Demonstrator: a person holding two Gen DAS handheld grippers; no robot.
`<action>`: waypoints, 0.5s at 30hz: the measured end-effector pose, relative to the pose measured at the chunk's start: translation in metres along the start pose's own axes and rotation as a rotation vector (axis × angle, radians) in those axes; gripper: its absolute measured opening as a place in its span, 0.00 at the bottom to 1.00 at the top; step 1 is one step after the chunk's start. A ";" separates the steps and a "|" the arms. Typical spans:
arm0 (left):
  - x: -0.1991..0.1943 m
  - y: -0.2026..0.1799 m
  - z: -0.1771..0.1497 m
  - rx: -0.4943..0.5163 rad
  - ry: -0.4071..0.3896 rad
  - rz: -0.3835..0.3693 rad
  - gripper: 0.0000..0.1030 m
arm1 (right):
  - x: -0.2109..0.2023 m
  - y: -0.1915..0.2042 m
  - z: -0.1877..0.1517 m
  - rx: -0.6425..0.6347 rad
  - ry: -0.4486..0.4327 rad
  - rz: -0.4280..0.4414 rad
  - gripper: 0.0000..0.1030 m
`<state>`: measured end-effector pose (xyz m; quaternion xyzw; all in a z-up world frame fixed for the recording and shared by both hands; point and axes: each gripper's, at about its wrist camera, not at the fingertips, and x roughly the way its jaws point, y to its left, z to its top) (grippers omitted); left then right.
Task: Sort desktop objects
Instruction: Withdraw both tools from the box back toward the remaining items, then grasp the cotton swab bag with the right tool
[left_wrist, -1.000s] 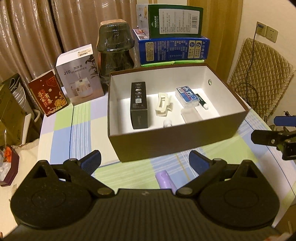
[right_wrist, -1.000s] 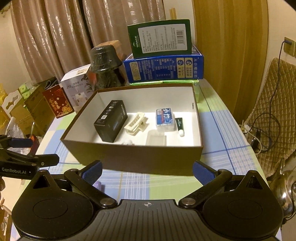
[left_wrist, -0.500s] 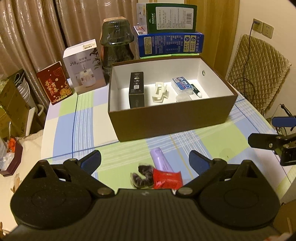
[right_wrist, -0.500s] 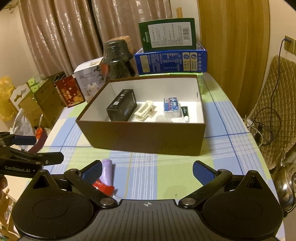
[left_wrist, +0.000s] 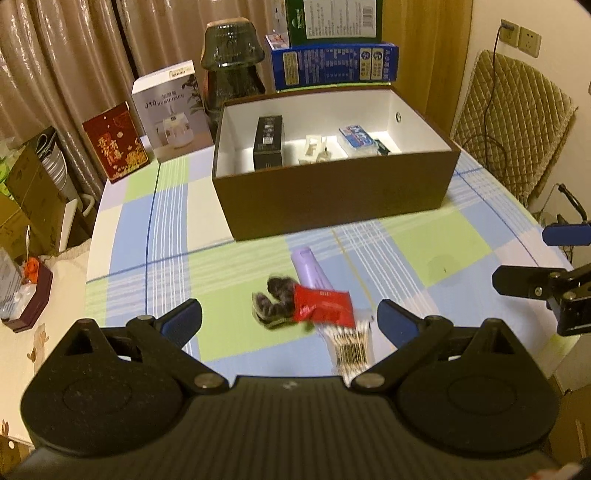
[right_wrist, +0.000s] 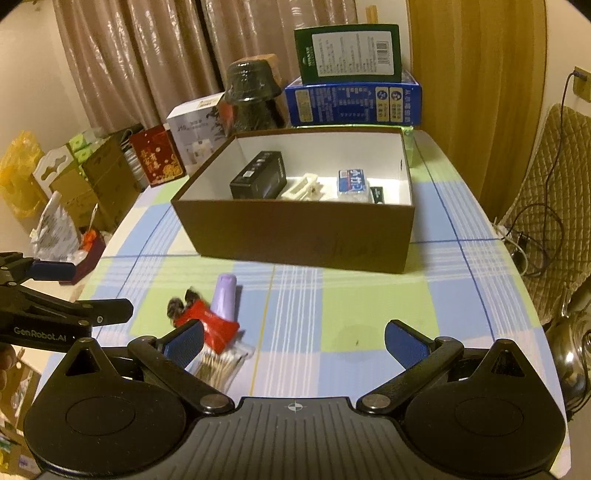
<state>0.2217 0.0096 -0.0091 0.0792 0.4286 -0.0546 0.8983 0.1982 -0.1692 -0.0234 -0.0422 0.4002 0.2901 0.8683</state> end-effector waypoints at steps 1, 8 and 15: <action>-0.001 -0.001 -0.003 0.000 0.004 0.000 0.97 | 0.000 0.001 -0.002 -0.005 0.005 -0.001 0.98; -0.002 -0.003 -0.021 -0.016 0.039 0.004 0.97 | 0.000 0.008 -0.021 -0.022 0.045 0.015 0.98; 0.003 -0.005 -0.036 -0.023 0.081 0.006 0.97 | 0.005 0.008 -0.032 -0.017 0.084 0.025 0.98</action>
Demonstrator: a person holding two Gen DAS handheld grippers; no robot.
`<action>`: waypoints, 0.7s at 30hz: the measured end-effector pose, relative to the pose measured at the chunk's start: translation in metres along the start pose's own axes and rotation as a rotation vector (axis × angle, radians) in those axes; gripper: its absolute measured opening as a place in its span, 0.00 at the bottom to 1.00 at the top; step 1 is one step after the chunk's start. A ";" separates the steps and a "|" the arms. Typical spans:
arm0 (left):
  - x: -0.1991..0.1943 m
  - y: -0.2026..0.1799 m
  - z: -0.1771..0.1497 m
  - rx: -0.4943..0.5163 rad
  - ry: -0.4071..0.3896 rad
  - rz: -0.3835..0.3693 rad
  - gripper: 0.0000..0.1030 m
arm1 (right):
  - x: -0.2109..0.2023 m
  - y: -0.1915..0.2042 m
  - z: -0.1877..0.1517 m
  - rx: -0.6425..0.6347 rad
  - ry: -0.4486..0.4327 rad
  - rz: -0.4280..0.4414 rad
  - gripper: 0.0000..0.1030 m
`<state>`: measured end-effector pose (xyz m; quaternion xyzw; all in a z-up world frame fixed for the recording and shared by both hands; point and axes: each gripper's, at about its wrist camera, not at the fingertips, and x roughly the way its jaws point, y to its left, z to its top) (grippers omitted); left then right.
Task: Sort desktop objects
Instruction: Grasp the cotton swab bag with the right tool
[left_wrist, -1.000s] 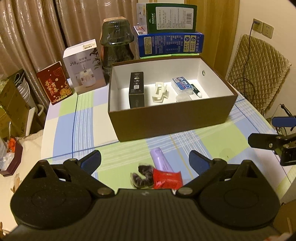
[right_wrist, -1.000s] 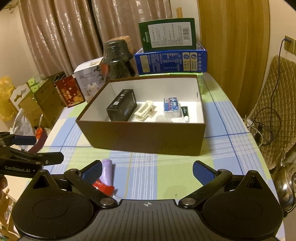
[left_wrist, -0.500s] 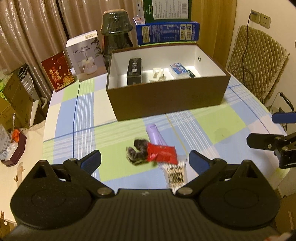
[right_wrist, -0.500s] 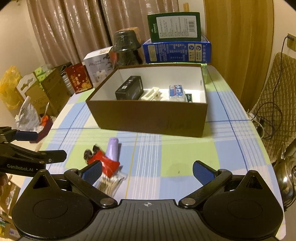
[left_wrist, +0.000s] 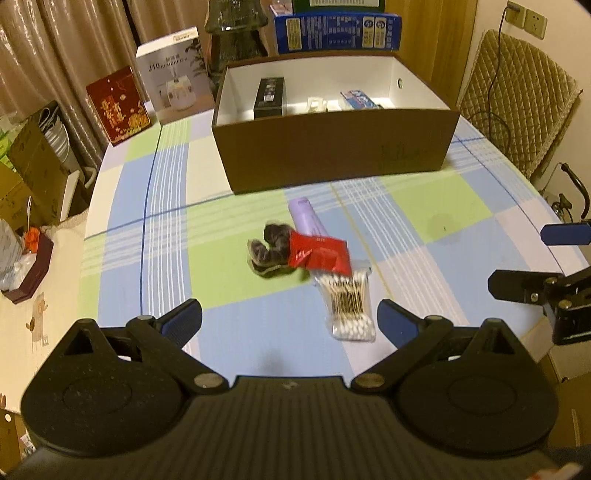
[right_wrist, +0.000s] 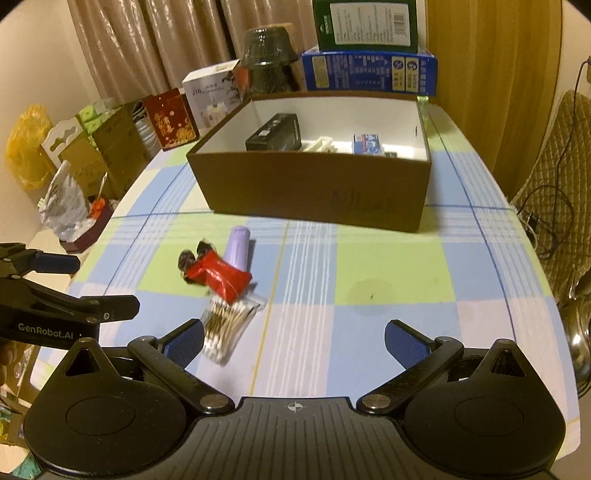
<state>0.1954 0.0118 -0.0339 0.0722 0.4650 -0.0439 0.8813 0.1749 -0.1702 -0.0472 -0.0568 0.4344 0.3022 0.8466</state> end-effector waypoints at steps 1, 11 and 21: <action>0.001 0.000 -0.001 0.000 0.004 0.000 0.97 | 0.001 0.000 -0.001 0.002 0.005 0.001 0.98; 0.007 -0.002 -0.014 -0.005 0.046 -0.004 0.97 | 0.010 0.003 -0.012 -0.007 0.054 0.004 0.98; 0.017 -0.002 -0.022 -0.001 0.085 -0.014 0.97 | 0.022 0.004 -0.014 -0.001 0.090 0.003 0.98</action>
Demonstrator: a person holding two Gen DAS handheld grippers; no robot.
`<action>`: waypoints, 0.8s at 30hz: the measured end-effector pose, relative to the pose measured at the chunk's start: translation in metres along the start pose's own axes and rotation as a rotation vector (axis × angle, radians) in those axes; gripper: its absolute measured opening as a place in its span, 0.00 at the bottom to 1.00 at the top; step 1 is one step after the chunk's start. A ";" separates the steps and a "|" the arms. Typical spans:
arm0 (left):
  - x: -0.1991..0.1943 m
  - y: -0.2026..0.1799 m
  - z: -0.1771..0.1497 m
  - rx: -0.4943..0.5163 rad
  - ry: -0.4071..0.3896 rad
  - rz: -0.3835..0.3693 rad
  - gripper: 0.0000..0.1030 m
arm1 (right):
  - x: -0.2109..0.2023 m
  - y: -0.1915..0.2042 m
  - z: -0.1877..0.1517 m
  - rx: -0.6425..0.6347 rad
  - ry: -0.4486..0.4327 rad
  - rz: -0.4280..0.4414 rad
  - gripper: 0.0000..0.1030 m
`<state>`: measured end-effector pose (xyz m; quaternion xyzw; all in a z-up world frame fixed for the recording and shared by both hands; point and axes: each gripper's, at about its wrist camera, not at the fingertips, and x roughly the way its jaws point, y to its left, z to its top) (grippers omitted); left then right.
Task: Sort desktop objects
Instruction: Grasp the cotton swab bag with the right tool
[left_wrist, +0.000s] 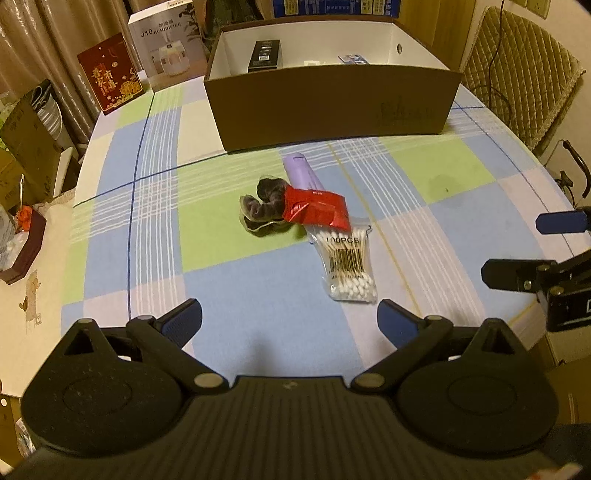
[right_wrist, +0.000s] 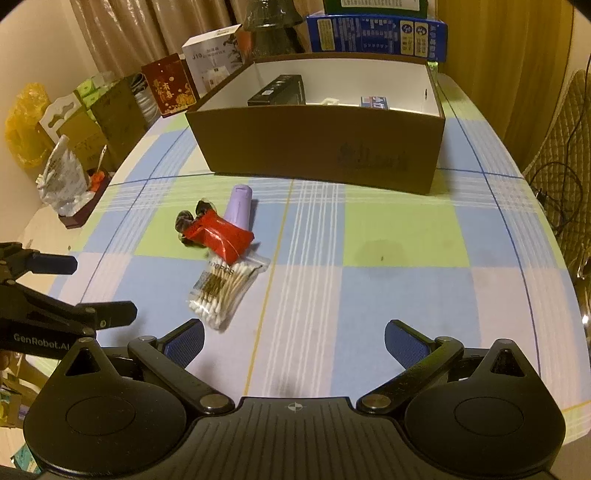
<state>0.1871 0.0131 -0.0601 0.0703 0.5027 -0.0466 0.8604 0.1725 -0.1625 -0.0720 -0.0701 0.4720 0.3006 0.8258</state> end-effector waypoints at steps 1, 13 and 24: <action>0.001 0.000 0.000 -0.001 0.002 -0.001 0.97 | 0.000 0.000 0.000 0.000 0.001 -0.001 0.98; 0.015 0.010 0.003 -0.003 0.030 -0.004 0.97 | 0.015 -0.001 0.004 0.013 0.017 -0.002 0.98; 0.038 0.032 0.006 -0.036 0.073 0.002 0.97 | 0.047 0.017 0.015 -0.010 0.050 0.012 0.98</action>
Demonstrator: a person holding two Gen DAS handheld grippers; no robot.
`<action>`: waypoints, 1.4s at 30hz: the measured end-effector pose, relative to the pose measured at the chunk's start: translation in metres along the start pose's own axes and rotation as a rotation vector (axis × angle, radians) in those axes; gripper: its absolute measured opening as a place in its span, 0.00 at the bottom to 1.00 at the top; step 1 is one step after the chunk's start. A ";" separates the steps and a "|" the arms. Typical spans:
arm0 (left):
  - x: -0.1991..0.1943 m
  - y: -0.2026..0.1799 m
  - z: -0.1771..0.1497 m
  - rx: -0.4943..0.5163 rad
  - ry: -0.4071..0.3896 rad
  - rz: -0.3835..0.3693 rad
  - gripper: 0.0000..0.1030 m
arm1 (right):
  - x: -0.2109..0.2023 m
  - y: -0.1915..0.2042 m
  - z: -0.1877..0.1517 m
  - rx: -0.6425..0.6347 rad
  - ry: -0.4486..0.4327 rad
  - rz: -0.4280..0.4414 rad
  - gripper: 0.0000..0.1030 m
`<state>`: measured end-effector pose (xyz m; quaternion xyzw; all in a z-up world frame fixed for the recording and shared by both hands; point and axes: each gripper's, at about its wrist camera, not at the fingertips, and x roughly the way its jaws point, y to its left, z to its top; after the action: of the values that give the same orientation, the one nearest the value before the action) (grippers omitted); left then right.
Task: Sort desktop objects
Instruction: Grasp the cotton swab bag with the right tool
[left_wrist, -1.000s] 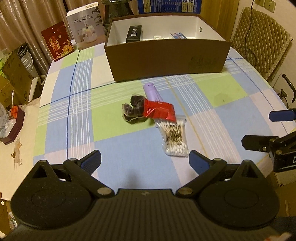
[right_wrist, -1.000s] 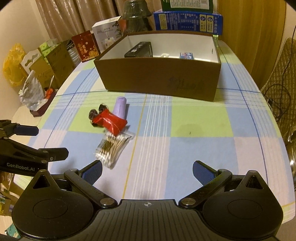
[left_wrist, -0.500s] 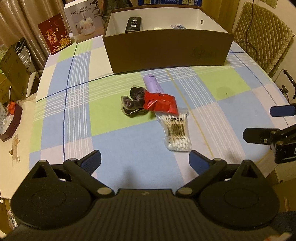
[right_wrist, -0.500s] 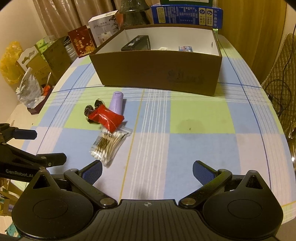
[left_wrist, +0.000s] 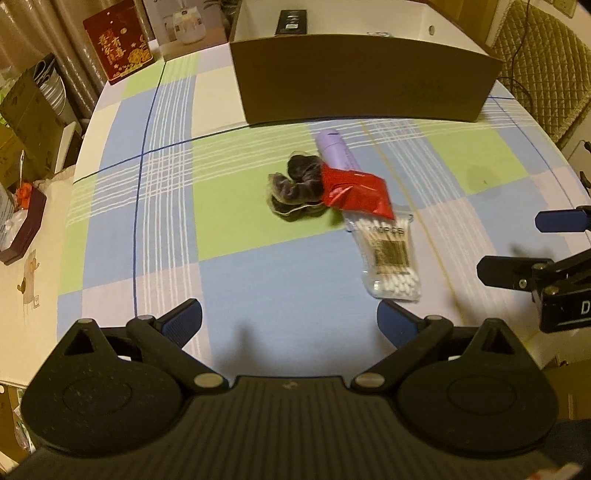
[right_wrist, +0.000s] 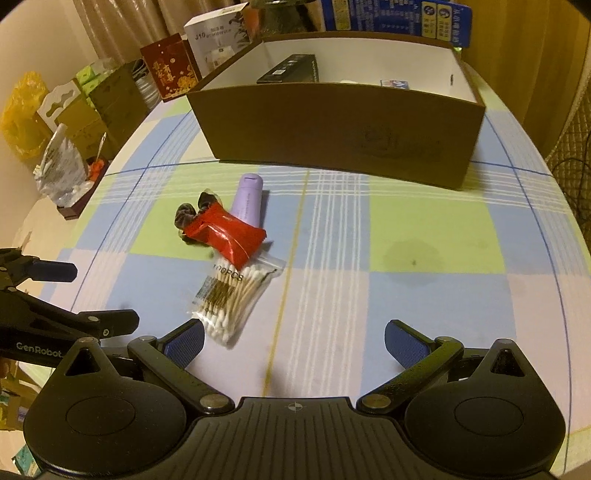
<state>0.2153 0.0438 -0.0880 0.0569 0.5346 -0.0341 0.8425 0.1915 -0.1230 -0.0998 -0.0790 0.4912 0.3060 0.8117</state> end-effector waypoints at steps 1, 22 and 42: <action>0.002 0.003 0.001 -0.003 0.004 0.001 0.97 | 0.004 0.001 0.001 -0.001 0.003 0.000 0.98; 0.043 0.049 0.018 -0.016 0.064 0.003 0.95 | 0.087 0.041 0.020 -0.168 0.035 0.041 0.66; 0.073 0.016 0.058 0.282 -0.066 -0.125 0.86 | 0.054 -0.069 0.014 0.062 -0.017 -0.225 0.31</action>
<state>0.3001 0.0526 -0.1285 0.1400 0.4990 -0.1633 0.8395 0.2593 -0.1493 -0.1507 -0.1059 0.4813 0.1984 0.8472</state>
